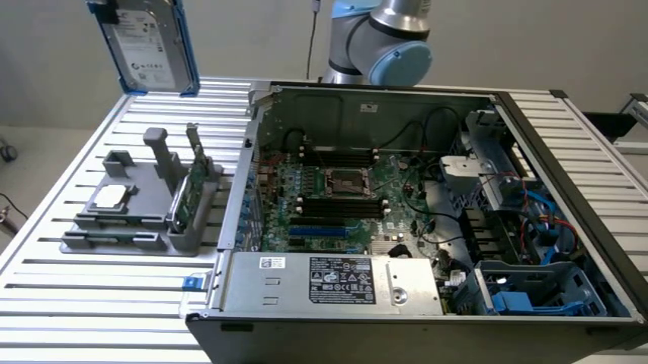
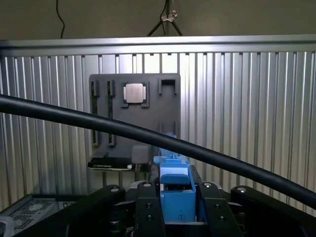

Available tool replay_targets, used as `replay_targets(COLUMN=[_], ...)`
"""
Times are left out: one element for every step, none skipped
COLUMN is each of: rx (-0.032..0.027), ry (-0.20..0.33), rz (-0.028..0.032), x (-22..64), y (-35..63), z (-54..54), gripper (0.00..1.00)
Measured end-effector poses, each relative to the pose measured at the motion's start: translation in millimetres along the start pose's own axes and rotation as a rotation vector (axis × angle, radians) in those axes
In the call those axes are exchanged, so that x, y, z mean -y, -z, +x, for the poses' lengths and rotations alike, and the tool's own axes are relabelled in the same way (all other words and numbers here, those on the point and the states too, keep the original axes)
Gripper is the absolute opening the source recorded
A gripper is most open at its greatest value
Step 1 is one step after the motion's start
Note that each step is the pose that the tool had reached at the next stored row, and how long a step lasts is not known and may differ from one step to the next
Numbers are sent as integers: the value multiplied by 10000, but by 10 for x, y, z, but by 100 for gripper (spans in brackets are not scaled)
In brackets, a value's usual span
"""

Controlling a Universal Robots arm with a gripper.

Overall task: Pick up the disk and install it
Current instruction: 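Pick up the disk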

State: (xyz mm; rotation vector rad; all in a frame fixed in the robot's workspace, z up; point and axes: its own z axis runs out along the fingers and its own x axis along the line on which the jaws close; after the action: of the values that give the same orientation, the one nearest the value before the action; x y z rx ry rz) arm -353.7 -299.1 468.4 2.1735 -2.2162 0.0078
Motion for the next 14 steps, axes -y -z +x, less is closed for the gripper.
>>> replay_targets(rx=[0, 1, 1, 1, 0, 0, 0, 0, 1, 0, 0, 0, 1, 1], ry=[1, 1, 2, 2, 1, 1, 1, 2, 2, 3, 2, 1, 1, 2], rz=[0, 0, 1, 1, 1, 1, 1, 0, 1, 0, 0, 1, 1, 1], x=[45, 89, 135, 183, 227, 272, 317, 362, 407, 455, 501, 543, 592, 637], y=[20, 39, 56, 68, 76, 82, 86, 90, 93, 97, 101, 104, 108, 111], z=[1, 2, 4, 4, 4, 3, 3, 3, 3, 3, 3, 3, 4, 4], gripper=[33, 33, 33, 33, 33, 33, 33, 33, 33, 33, 33, 33, 33, 33])
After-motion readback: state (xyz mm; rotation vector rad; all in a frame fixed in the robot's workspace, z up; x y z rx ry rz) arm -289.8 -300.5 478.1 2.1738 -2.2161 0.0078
